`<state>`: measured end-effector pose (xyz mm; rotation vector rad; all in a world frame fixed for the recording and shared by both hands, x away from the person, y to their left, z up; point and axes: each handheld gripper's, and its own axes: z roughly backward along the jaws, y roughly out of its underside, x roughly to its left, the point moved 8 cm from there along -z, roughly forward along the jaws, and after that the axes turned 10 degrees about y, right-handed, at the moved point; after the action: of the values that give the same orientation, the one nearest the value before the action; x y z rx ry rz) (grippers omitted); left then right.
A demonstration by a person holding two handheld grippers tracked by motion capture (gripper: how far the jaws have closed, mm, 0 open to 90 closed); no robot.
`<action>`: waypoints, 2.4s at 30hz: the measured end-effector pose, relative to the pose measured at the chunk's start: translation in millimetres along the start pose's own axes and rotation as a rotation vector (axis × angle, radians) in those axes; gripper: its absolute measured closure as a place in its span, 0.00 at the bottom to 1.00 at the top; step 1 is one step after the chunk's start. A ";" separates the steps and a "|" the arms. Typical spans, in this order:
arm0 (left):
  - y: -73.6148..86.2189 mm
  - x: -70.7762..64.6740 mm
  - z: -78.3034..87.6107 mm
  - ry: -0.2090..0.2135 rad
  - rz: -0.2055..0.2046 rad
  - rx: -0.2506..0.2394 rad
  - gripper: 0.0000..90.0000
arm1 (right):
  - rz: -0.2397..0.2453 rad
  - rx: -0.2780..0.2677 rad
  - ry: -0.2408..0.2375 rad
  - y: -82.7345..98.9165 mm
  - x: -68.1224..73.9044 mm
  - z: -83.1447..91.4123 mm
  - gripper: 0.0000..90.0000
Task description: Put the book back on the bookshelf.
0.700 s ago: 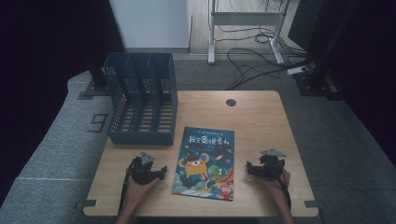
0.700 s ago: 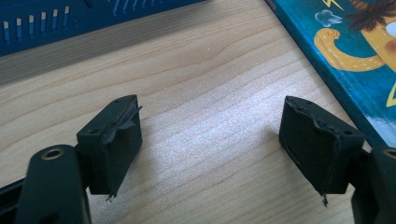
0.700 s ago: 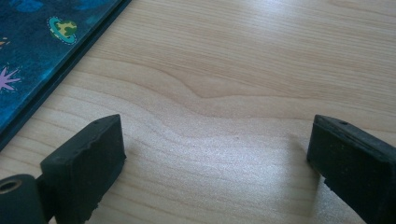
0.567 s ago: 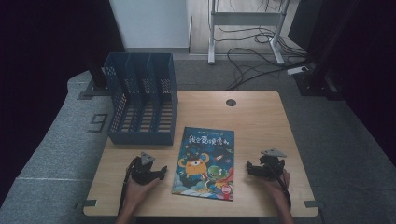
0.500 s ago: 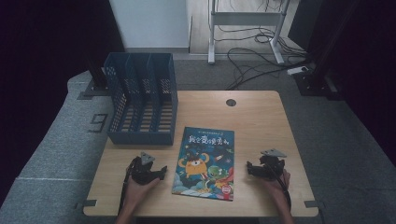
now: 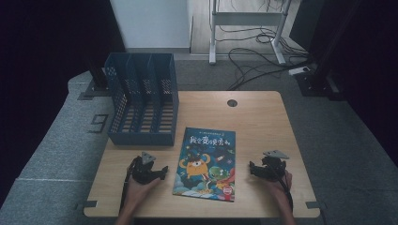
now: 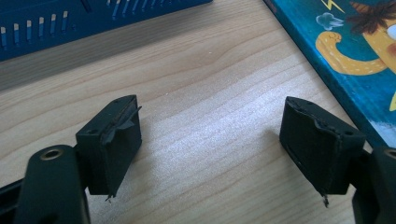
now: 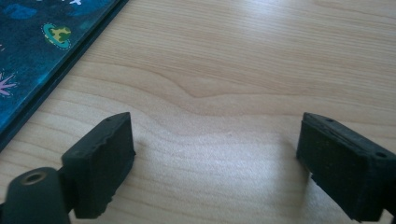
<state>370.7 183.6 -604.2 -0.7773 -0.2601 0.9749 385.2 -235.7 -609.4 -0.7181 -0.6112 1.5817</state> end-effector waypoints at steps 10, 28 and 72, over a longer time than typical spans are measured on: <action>-0.3 -0.1 0.1 -0.003 -0.003 -0.004 0.24 | -0.007 -0.014 -0.025 -0.2 1.3 5.5 0.16; -8.5 -1.4 0.3 -0.001 -0.020 -0.024 0.24 | -0.028 -0.059 -0.069 -11.3 12.0 15.8 0.20; -15.2 -17.5 10.2 0.082 0.052 -0.063 0.26 | 0.093 -0.076 -0.201 -29.8 113.1 18.2 0.21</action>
<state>365.4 169.2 -584.1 -0.8831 -0.2013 0.9850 383.0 -119.5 -587.2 -0.6555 -0.7982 1.7376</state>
